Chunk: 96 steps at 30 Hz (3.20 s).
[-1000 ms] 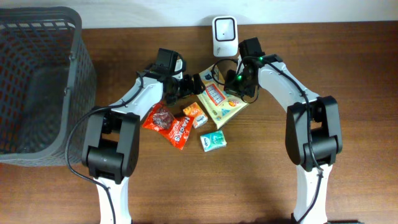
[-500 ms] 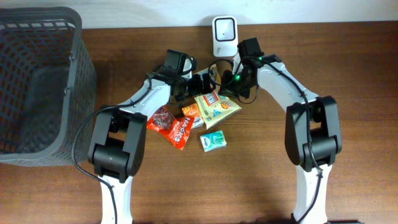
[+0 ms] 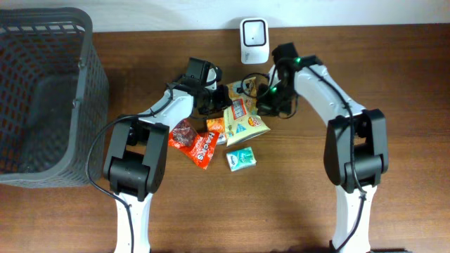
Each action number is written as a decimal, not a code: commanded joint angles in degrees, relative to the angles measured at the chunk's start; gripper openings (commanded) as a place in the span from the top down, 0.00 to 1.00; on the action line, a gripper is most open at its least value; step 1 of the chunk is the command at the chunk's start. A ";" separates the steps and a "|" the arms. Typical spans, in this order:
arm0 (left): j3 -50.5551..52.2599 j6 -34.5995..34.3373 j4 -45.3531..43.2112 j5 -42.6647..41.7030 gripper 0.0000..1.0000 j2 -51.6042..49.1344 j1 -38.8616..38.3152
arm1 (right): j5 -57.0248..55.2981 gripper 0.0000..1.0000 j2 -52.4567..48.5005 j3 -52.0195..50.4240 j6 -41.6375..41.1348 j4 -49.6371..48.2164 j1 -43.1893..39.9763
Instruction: Scan the item barcode
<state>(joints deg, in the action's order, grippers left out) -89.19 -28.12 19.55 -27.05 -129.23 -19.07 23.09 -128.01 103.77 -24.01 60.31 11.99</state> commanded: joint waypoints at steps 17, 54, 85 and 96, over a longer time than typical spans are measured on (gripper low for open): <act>-17.77 21.86 27.23 58.84 1.00 14.80 -3.96 | -26.82 0.96 1.44 40.19 6.03 33.05 -9.92; -18.29 27.50 33.90 53.13 0.81 2.99 -25.07 | -24.02 0.96 2.08 40.19 8.81 37.03 -16.15; -25.16 20.83 45.03 27.04 0.01 2.58 0.24 | -12.98 0.01 1.53 32.79 8.46 34.64 -4.07; -25.16 17.62 45.70 28.68 0.01 -2.43 2.05 | -13.16 0.01 1.07 32.50 7.21 32.89 -0.63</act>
<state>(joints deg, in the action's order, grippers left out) -115.07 -8.71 64.97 2.17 -126.93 -17.50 9.82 -127.57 136.68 -16.32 93.23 10.68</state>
